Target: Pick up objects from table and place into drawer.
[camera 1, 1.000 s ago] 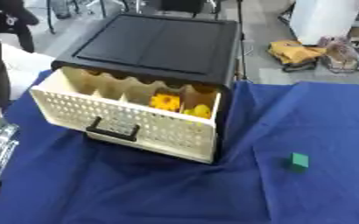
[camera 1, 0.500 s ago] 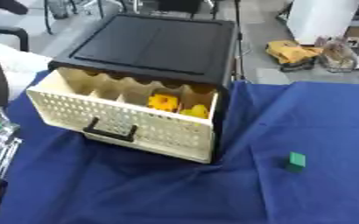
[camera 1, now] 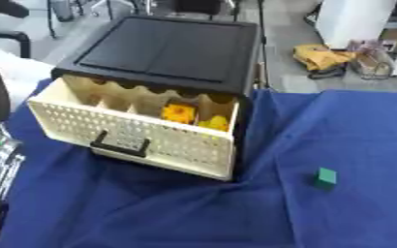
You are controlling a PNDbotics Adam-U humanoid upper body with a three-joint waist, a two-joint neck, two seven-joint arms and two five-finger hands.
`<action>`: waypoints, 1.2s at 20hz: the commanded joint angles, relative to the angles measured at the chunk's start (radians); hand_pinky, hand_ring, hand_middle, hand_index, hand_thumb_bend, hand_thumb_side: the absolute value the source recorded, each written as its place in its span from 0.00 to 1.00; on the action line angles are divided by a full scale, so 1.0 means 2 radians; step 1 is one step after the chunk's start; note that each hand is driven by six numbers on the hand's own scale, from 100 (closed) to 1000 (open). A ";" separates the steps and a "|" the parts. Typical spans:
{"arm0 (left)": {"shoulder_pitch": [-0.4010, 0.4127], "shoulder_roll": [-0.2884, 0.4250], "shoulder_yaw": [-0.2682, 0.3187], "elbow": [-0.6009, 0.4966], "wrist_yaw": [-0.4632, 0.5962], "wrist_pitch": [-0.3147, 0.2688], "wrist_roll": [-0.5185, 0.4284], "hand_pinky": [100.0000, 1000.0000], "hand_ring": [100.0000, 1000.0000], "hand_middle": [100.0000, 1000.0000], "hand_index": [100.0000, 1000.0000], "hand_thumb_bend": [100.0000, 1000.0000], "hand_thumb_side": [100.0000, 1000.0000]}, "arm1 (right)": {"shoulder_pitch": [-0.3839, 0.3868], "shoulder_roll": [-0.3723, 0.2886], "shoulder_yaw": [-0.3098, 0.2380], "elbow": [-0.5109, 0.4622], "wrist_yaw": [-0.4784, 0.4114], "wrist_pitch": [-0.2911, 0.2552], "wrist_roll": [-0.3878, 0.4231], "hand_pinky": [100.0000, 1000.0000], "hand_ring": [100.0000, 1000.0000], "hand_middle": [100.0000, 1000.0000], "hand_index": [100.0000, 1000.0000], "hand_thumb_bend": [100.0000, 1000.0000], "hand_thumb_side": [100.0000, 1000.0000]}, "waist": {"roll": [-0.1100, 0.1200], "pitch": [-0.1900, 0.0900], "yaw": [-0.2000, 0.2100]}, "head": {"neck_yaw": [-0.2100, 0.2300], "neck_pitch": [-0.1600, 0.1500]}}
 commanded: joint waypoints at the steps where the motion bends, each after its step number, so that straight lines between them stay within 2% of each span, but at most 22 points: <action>1: -0.002 0.009 0.008 -0.004 -0.002 -0.001 0.006 0.50 0.68 0.67 0.83 0.49 0.88 | -0.014 -0.043 -0.003 0.024 0.003 -0.003 0.061 0.81 0.86 0.73 0.88 0.53 1.00 | 0.000 -0.011 -0.002 | 0.001 0.009; 7: 0.002 0.008 0.008 -0.004 -0.006 0.000 0.011 0.50 0.68 0.67 0.83 0.49 0.88 | -0.030 -0.092 0.011 0.095 -0.016 -0.035 0.128 0.83 0.87 0.75 0.89 0.63 1.00 | 0.000 -0.010 -0.009 | 0.002 0.011; 12: 0.003 0.008 0.007 -0.004 -0.009 0.000 0.012 0.50 0.68 0.66 0.83 0.49 0.88 | -0.038 -0.120 0.028 0.144 -0.033 -0.066 0.164 0.84 0.88 0.76 0.90 0.68 1.00 | 0.001 -0.008 -0.014 | 0.002 0.010; 20: 0.006 0.007 0.004 -0.004 -0.013 0.004 0.011 0.50 0.68 0.66 0.83 0.48 0.88 | -0.056 -0.157 0.060 0.205 -0.039 -0.122 0.249 0.85 0.88 0.78 0.90 0.65 1.00 | 0.000 -0.009 -0.018 | 0.004 0.008; 24: 0.007 0.008 0.002 -0.004 -0.015 0.006 0.010 0.50 0.68 0.66 0.82 0.48 0.89 | -0.062 -0.169 0.067 0.216 -0.046 -0.136 0.273 0.85 0.88 0.76 0.89 0.66 1.00 | -0.001 -0.009 -0.021 | 0.005 0.007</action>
